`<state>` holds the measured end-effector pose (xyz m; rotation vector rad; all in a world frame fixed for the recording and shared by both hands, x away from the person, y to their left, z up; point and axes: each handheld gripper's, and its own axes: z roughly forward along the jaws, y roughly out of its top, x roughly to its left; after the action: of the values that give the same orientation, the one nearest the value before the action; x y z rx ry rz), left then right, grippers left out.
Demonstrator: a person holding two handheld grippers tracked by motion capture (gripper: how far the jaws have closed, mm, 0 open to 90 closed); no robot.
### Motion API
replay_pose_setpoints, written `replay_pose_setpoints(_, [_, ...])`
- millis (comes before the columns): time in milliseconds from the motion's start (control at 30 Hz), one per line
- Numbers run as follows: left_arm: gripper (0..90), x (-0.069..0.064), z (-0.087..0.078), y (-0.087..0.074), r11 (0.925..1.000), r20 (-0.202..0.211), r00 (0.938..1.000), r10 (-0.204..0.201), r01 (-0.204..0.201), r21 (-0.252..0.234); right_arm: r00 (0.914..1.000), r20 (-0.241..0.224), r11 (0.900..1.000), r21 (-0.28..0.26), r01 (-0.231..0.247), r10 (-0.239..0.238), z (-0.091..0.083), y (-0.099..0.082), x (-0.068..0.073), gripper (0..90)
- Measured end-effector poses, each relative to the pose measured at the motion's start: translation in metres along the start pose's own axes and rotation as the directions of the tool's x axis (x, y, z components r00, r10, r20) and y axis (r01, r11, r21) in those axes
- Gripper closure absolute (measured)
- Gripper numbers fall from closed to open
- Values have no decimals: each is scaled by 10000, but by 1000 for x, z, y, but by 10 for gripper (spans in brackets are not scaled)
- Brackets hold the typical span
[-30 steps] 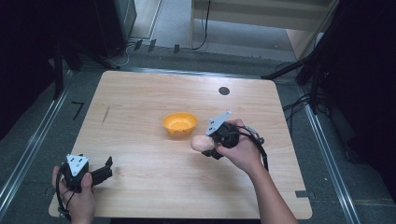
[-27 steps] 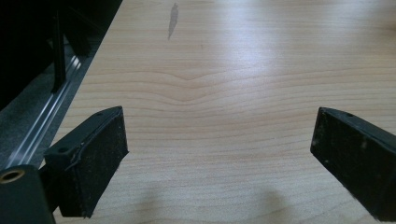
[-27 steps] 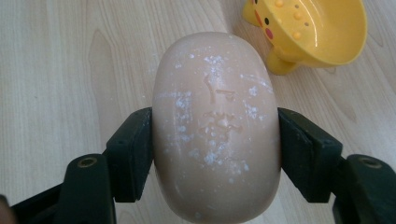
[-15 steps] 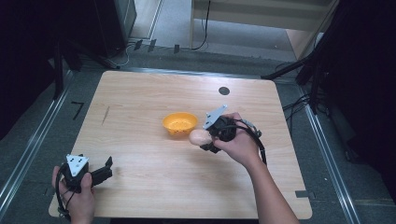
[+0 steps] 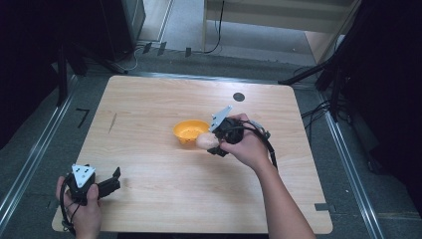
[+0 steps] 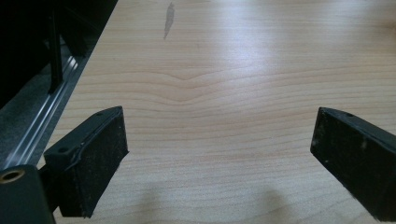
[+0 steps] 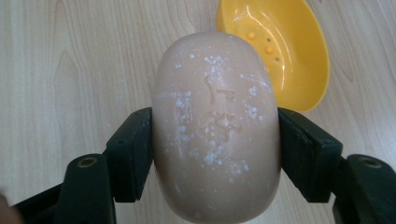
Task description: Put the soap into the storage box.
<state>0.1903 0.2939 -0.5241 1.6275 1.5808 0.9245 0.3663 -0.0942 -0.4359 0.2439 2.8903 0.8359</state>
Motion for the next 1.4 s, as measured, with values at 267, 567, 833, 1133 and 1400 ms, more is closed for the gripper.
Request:
replay_pose_setpoints(267, [42, 0, 0, 0, 10000, -31, 10000, -2, 2, -6, 9997, -41, 9993, 280, 260, -259, 4, 11, -12, 334])
replay_pose_setpoints(567, [32, 0, 0, 0, 10000, -22, 10000, 20, -20, 10, 9968, -224, 9966, 299, 774, -767, 14, 25, -22, 334])
replay_pose_setpoints(833, [31, 0, 0, 0, 10000, 7, 10000, -19, 19, 25, 9972, -343, 9973, 283, 680, -670, 22, 28, -29, 334])
replay_pose_setpoints(1133, [31, 1, 0, 0, 10000, 35, 10000, -79, 79, 2, 9941, -637, 9960, 137, 885, -875, 30, 38, -37, 333])
replay_pose_setpoints(1400, [31, 1, 0, 0, 9999, 94, 9998, -148, 148, -18, 9930, -703, 9943, 404, 982, -952, 36, 48, -44, 333])
